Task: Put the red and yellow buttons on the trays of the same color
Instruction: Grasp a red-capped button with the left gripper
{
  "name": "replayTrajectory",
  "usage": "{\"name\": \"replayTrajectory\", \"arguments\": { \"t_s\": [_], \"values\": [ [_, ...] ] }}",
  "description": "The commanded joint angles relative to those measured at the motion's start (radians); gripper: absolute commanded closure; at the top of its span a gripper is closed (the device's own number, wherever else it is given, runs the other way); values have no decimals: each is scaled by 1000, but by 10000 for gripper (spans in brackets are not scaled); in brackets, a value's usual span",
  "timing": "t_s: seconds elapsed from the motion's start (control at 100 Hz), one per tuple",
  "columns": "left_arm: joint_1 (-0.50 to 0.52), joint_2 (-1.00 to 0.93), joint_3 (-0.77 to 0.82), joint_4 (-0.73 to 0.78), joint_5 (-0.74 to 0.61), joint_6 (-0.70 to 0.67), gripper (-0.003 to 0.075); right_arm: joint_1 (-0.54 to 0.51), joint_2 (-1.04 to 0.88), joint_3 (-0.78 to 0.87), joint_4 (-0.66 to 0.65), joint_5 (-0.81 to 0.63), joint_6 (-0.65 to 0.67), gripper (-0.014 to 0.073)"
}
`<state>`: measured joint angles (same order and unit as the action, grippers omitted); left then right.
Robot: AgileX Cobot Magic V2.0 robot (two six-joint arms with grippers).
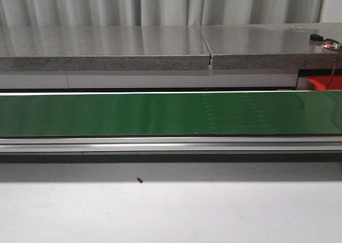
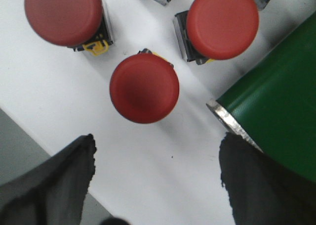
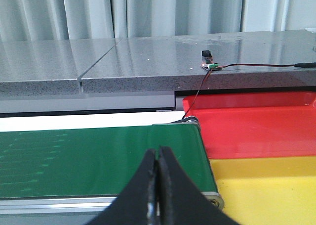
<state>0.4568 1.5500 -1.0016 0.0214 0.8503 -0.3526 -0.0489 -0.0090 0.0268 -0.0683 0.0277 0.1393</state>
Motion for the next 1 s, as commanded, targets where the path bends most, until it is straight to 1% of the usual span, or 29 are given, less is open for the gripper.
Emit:
{"name": "replayTrajectory", "arguments": {
  "t_s": [0.0,0.09,0.33,0.56,0.74,0.84,0.99],
  "values": [
    [3,-22,-30,8,-38,-9,286,0,-22,-14,-8,-81,-2,660],
    [14,-16,-30,8,-54,-11,309,0,-22,-14,-8,-81,-2,660],
    [71,-14,-30,1,-58,-16,309,0,-22,-14,-8,-81,-2,660],
    [71,-14,-30,-21,-101,-16,309,0,-22,-14,-8,-81,-2,660],
    [71,-7,-30,-42,-104,-16,309,0,-22,-14,-8,-81,-2,660],
    [71,21,-30,-99,-96,45,309,0,-22,-14,-8,-81,-2,660],
    [71,68,-30,-112,-100,49,309,0,-22,-14,-8,-81,-2,660]
  ]
}}
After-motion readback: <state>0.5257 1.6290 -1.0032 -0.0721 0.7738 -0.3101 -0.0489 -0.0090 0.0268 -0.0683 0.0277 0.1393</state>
